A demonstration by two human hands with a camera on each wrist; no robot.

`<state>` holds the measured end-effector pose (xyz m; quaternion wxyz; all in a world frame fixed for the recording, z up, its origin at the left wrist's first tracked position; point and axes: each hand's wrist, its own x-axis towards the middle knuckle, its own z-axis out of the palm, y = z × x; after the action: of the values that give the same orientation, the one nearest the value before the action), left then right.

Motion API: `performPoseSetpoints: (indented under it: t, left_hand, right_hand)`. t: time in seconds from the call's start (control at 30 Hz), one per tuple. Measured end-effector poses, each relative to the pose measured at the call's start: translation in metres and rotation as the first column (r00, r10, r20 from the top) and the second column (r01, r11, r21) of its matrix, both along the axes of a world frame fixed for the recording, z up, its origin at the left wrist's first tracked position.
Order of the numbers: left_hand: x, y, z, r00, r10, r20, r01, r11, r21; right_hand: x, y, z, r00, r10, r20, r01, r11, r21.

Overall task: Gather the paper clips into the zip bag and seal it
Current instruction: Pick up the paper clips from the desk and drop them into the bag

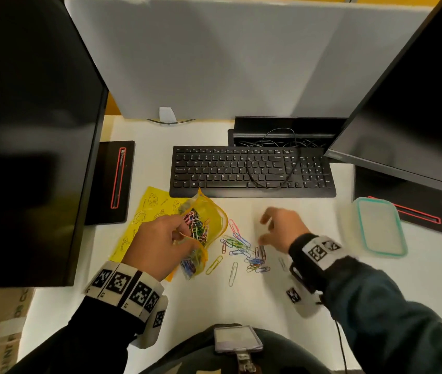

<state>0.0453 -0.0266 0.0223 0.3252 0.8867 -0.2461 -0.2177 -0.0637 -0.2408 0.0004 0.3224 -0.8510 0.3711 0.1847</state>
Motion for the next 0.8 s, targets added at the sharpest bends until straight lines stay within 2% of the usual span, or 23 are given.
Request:
performPoseSetpoints:
  t: [0.07, 0.1, 0.27, 0.33, 0.4, 0.47, 0.5, 0.53, 0.57, 0.7, 0.8]
  left_hand:
    - [0.0, -0.001, -0.001, 1.0, 0.007, -0.016, -0.007, 1.0, 0.001]
    - [-0.001, -0.001, -0.001, 1.0, 0.01, -0.022, -0.01, 1.0, 0.002]
    - [-0.001, 0.0, -0.001, 0.999, 0.033, -0.032, -0.033, 0.999, -0.007]
    - [0.0, 0.003, 0.0, 0.999, 0.039, -0.034, -0.039, 0.999, -0.006]
    - [0.001, 0.007, 0.0, 0.999, 0.037, -0.022, -0.037, 0.999, -0.004]
    - [0.001, 0.009, 0.0, 0.999, 0.04, -0.013, -0.04, 0.999, -0.005]
    - [0.002, 0.009, 0.0, 0.999, 0.041, -0.009, -0.041, 0.999, -0.005]
    - [0.002, 0.009, 0.0, 0.999, 0.04, -0.005, -0.04, 0.999, -0.005]
    - [0.002, 0.009, -0.001, 0.999, 0.037, -0.005, -0.037, 0.999, -0.006]
    - [0.001, 0.008, 0.0, 1.0, 0.028, -0.001, -0.028, 1.0, -0.003]
    - [0.002, 0.009, 0.001, 1.0, 0.028, -0.003, -0.027, 1.0, 0.01]
  right_hand:
    - [-0.019, 0.009, -0.017, 0.984, 0.086, -0.157, -0.093, 0.995, -0.04]
    - [-0.024, 0.016, -0.024, 0.98, 0.111, -0.166, -0.119, 0.992, -0.041]
    - [-0.014, 0.043, -0.037, 0.981, 0.192, 0.026, -0.191, 0.98, -0.054]
    - [-0.008, 0.047, -0.036, 0.955, 0.286, 0.072, -0.279, 0.955, -0.097]
    - [-0.012, 0.054, -0.029, 0.849, 0.52, 0.089, -0.488, 0.839, -0.242]
    - [-0.026, 0.062, -0.031, 0.637, 0.77, 0.047, -0.719, 0.615, -0.325]
    - [-0.035, 0.066, -0.038, 0.529, 0.849, -0.02, -0.794, 0.486, -0.364]
    - [-0.043, 0.068, -0.047, 0.456, 0.886, -0.089, -0.834, 0.389, -0.392]
    - [-0.05, 0.067, -0.056, 0.418, 0.895, -0.156, -0.86, 0.335, -0.384]
    - [-0.051, 0.053, -0.075, 0.39, 0.844, -0.369, -0.913, 0.302, -0.274]
    - [-0.042, 0.043, -0.071, 0.458, 0.81, -0.366, -0.883, 0.37, -0.287]
